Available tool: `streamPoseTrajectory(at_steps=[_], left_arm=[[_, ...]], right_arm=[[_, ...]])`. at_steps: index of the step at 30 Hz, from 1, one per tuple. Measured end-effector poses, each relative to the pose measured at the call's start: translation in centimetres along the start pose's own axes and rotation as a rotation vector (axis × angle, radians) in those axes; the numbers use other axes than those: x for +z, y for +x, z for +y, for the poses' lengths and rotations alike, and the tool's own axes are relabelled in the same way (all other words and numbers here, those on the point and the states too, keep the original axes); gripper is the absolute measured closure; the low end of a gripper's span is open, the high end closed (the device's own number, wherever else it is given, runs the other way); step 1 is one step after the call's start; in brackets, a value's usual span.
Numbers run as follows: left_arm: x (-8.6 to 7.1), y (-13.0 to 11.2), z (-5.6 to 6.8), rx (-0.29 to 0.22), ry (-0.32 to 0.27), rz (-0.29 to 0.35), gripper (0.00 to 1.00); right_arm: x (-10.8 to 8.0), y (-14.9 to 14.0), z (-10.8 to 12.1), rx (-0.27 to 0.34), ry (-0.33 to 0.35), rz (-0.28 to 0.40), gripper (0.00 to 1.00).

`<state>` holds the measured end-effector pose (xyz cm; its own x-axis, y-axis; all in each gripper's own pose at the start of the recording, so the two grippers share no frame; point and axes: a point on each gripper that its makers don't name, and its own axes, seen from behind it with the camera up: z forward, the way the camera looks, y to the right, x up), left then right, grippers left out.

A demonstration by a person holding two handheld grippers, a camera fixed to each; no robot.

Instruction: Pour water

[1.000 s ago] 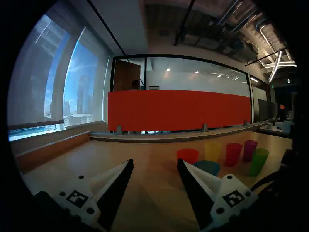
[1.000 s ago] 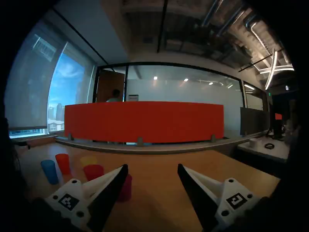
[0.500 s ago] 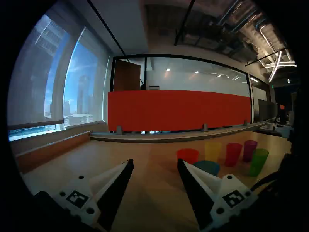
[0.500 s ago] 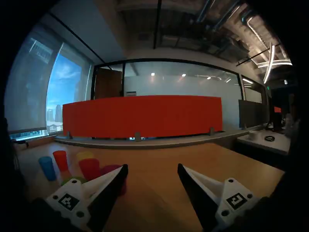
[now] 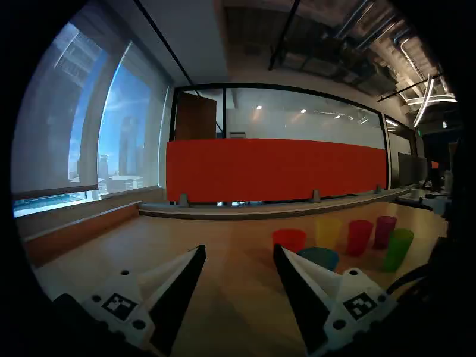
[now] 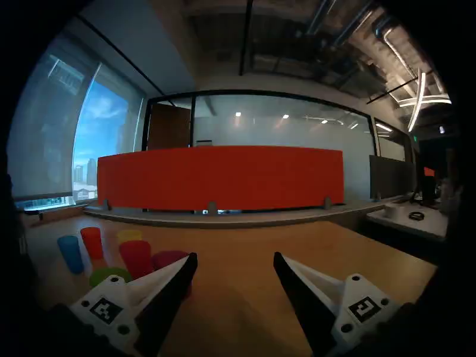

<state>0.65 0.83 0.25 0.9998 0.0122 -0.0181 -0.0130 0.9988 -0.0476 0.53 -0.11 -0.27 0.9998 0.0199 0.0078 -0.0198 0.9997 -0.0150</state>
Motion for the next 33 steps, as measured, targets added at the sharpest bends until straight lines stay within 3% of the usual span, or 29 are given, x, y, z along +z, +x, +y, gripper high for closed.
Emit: streamPoseTrajectory(at_steps=[33], left_arm=[[-0.02, -0.03, 0.0, 0.0, 0.0, 0.0, 0.16]], right_arm=[[-0.48, -0.1, -0.36, -0.015, 0.016, 0.007, 0.01]])
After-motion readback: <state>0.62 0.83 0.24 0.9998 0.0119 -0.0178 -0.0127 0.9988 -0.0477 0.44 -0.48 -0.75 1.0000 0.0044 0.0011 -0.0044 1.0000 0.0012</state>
